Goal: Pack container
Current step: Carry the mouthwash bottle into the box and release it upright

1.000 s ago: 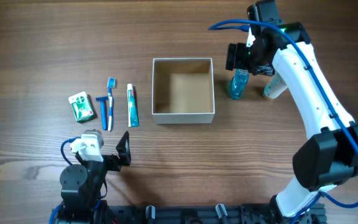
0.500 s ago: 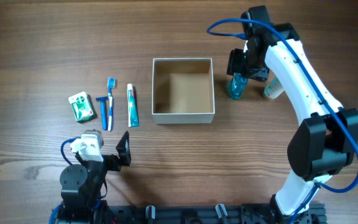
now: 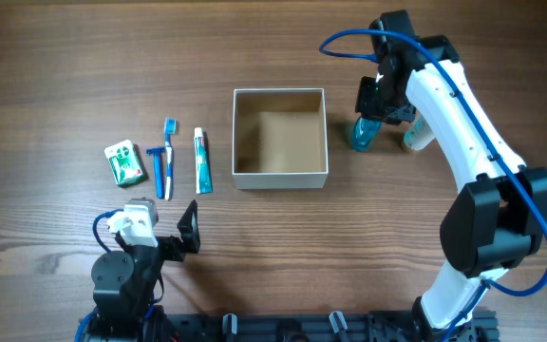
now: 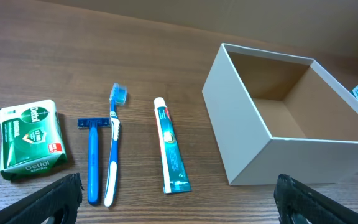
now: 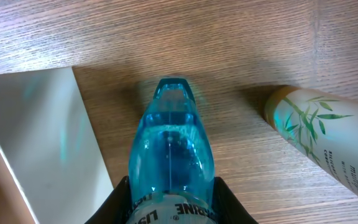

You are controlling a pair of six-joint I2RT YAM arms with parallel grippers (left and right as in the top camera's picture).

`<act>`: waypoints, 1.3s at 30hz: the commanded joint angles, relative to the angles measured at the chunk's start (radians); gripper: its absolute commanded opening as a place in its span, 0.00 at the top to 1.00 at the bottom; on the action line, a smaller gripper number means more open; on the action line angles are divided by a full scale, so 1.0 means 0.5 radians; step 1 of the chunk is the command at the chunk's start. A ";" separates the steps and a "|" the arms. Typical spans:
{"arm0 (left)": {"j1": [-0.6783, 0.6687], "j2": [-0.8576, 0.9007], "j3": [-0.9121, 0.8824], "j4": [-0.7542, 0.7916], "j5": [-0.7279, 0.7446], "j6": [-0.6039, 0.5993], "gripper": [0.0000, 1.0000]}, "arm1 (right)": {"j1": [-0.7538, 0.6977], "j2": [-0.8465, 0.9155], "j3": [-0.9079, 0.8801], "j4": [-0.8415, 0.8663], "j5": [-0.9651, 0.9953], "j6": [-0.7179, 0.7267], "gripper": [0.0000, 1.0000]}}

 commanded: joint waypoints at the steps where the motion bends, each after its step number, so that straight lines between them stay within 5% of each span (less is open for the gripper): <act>1: -0.011 -0.021 -0.026 -0.001 0.060 0.025 0.00 | 0.007 -0.134 -0.014 -0.011 0.031 0.007 0.96; 10: -0.011 -0.021 -0.026 -0.001 0.060 0.025 0.00 | 0.071 -0.676 -0.014 -0.002 0.036 -0.023 0.96; 18: -0.011 -0.021 -0.026 -0.001 0.060 0.025 0.00 | 0.436 -1.007 -0.014 0.083 0.035 -0.021 0.96; 24: -0.011 -0.021 -0.026 -0.001 0.060 0.025 0.00 | 0.658 -0.869 -0.014 0.201 0.037 0.036 0.96; 39: -0.011 -0.021 -0.026 -0.001 0.060 0.025 0.00 | 0.634 -0.129 -0.014 0.391 0.096 0.143 0.96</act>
